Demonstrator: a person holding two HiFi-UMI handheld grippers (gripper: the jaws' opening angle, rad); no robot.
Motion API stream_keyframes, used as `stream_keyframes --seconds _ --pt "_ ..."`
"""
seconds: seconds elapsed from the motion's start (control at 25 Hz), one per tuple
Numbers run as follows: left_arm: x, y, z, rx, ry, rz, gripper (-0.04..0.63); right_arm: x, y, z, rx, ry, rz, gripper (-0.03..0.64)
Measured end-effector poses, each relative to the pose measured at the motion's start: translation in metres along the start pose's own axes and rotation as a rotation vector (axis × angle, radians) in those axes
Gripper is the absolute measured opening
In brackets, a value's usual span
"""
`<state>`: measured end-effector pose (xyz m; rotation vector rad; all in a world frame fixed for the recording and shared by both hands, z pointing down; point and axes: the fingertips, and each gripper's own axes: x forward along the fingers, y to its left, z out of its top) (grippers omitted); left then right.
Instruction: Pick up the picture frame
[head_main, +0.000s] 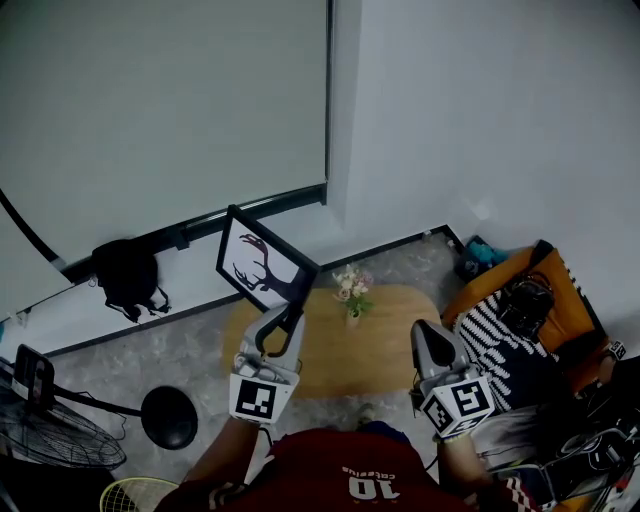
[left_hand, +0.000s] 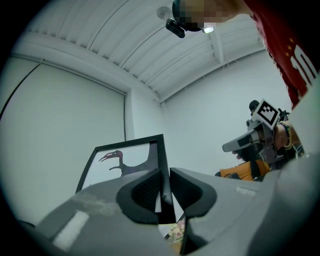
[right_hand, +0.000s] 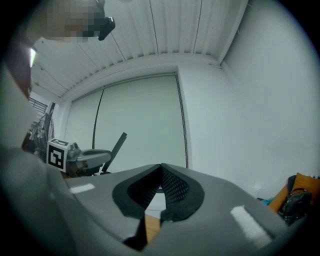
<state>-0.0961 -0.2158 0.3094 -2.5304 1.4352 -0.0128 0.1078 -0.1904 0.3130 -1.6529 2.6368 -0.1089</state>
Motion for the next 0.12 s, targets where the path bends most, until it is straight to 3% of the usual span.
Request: stream_keyframes --seconds 0.12 --pt "0.0002 -0.0011 -0.0016 0.011 0.007 -0.003 0.074 0.0008 -0.0008 -0.001 0.001 0.007 -0.005 0.0"
